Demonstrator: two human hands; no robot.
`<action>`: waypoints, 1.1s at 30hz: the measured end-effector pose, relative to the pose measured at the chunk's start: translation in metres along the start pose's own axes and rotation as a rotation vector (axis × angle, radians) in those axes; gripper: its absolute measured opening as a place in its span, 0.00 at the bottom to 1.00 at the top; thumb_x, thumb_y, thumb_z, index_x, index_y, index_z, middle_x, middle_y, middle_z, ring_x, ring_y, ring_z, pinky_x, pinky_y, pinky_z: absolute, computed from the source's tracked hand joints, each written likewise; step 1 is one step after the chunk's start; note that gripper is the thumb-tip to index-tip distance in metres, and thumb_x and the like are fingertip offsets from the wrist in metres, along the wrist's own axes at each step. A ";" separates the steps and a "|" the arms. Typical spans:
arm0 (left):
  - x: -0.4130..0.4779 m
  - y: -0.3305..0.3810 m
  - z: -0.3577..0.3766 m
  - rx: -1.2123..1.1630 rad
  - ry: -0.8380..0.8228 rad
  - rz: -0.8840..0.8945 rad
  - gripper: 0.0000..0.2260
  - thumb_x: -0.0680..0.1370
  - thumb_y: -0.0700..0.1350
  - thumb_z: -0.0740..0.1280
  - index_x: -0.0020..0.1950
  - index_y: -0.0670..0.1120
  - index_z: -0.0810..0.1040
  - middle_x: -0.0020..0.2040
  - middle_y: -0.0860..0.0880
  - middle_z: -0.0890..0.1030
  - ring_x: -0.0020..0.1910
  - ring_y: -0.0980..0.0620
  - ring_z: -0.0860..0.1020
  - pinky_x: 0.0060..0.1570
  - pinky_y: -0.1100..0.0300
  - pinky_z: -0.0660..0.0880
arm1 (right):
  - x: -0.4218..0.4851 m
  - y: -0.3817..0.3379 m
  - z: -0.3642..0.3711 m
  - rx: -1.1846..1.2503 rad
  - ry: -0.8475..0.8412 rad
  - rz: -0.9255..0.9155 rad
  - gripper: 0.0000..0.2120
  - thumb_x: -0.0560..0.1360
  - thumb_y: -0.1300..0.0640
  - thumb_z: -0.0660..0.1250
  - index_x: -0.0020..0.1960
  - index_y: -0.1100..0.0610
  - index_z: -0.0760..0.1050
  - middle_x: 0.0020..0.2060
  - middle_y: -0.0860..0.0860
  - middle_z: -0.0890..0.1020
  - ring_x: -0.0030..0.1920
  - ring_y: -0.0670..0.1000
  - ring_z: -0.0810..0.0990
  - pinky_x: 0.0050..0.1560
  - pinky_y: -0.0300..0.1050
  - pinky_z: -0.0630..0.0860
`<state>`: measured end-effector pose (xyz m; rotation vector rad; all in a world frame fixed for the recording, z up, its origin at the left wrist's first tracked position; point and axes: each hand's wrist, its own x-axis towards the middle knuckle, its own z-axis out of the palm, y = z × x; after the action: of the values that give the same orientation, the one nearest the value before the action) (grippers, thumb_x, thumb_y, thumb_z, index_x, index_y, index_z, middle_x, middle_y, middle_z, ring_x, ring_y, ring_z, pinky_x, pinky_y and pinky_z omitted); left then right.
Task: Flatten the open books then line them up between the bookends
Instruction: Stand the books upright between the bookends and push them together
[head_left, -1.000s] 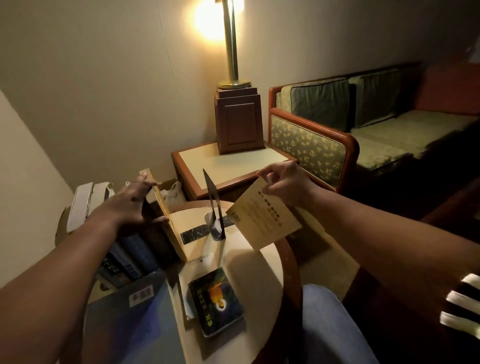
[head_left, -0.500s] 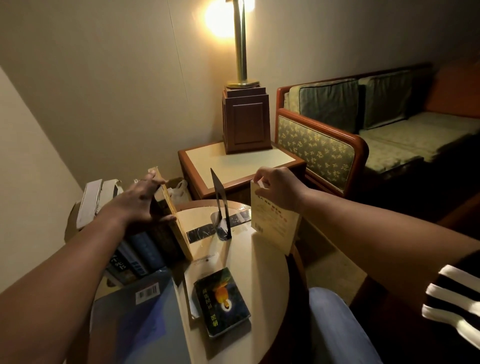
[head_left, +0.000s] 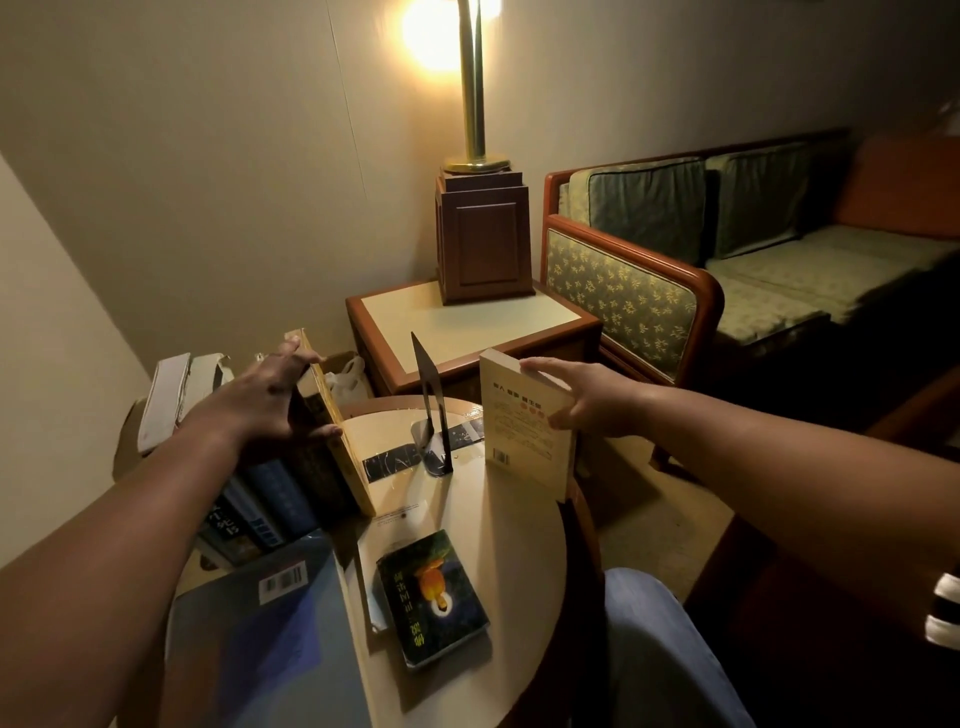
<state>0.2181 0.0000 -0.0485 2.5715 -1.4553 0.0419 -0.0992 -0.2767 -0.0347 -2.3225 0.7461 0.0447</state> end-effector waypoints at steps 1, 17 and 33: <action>0.000 -0.001 0.001 0.001 0.007 0.004 0.49 0.56 0.81 0.65 0.72 0.65 0.56 0.81 0.51 0.53 0.77 0.39 0.59 0.68 0.33 0.66 | -0.002 0.003 0.006 0.007 0.013 -0.013 0.44 0.75 0.67 0.70 0.77 0.34 0.54 0.73 0.52 0.65 0.73 0.61 0.67 0.57 0.64 0.79; -0.006 0.008 -0.005 0.000 -0.002 -0.020 0.48 0.60 0.75 0.70 0.74 0.62 0.56 0.81 0.52 0.50 0.78 0.41 0.57 0.69 0.35 0.65 | -0.017 -0.002 0.038 0.061 0.180 -0.287 0.40 0.74 0.70 0.69 0.78 0.46 0.59 0.68 0.53 0.73 0.71 0.59 0.71 0.58 0.63 0.78; -0.010 0.013 -0.008 -0.011 -0.032 -0.063 0.46 0.61 0.73 0.72 0.73 0.65 0.53 0.81 0.55 0.47 0.79 0.43 0.52 0.70 0.34 0.64 | 0.004 -0.069 0.046 0.125 0.204 -0.531 0.36 0.74 0.69 0.68 0.78 0.51 0.63 0.62 0.47 0.76 0.66 0.54 0.75 0.53 0.59 0.82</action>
<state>0.2023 0.0032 -0.0397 2.6187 -1.3802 -0.0156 -0.0513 -0.2082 -0.0291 -2.3513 0.1985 -0.4670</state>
